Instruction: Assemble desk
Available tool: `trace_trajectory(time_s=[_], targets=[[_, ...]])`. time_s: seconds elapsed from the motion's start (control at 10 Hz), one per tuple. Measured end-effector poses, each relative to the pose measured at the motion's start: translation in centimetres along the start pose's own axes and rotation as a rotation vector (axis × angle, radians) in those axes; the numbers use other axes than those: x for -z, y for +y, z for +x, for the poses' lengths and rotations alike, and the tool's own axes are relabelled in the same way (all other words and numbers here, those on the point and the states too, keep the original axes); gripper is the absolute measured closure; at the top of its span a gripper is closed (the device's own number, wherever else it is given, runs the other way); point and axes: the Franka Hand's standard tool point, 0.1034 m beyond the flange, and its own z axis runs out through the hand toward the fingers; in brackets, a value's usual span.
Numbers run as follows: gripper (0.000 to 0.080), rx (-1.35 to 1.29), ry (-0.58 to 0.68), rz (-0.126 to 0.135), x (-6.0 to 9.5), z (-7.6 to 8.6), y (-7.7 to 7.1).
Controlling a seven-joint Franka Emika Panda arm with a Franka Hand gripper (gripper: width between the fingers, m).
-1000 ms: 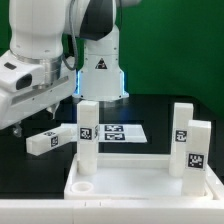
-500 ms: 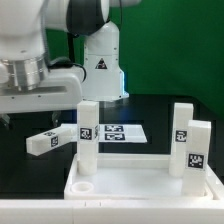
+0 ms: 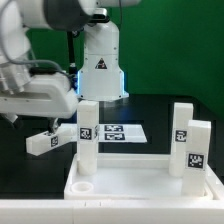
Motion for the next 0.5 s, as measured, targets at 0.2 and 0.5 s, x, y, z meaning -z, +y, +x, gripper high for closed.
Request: trace_trajectory(time_s=[0.2,0.5], targets=[[0.0151,-0.083,-0.078,0.086,-0.3,0.1,-0.3],[0.0151,-0.081,-0.177,0.098,-0.8,-1.0,-0.4]])
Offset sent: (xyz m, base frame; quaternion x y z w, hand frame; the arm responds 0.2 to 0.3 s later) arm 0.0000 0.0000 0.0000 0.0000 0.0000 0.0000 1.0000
